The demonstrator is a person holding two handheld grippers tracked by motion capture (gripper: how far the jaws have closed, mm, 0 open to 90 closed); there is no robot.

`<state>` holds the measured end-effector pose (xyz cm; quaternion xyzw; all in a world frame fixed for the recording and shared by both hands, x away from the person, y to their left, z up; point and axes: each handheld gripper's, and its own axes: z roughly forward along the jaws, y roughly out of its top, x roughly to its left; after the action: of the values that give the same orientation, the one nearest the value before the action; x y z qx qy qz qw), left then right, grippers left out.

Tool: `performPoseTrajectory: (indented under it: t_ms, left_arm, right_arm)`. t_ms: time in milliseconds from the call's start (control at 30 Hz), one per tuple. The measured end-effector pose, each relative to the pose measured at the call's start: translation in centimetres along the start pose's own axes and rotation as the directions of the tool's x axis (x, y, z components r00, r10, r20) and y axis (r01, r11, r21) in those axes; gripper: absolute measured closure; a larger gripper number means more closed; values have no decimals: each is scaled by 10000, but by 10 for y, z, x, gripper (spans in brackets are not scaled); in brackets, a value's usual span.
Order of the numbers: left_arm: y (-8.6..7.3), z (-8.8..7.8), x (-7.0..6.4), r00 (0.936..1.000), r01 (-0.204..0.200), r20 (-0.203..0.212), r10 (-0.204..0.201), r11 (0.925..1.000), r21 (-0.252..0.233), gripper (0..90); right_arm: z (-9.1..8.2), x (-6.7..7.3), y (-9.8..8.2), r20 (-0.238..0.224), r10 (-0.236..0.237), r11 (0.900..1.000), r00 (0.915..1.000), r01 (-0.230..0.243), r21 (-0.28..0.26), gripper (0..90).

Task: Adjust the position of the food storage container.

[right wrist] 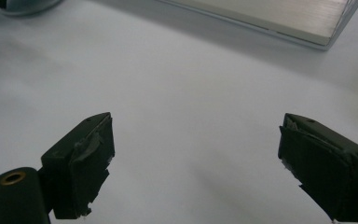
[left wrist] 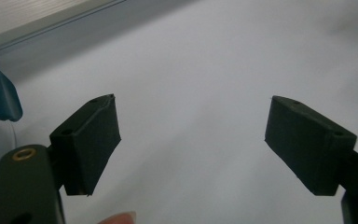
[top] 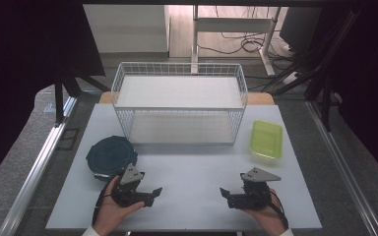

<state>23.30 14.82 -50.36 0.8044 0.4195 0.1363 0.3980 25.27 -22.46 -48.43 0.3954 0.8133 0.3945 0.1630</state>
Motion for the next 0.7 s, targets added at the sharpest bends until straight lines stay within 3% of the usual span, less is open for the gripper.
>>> performPoseTrajectory:
  t_ms: [100,200,700]
  left_arm:
    - [3,-1,-1,9999,-126,9,126,9999,-78,179]
    - [3,-4,0,10000,11,45,-10,9997,-228,180]
    - [3,-6,-3,9997,129,198,-125,9997,-183,174]
  right_arm:
    - [1,-2,-4,-2,-87,9999,10000,87,141,118]
    - [-2,-4,-4,-10,-56,10000,10000,56,67,134]
    - [-3,-4,-5,-10,115,9998,9999,-115,180,154]
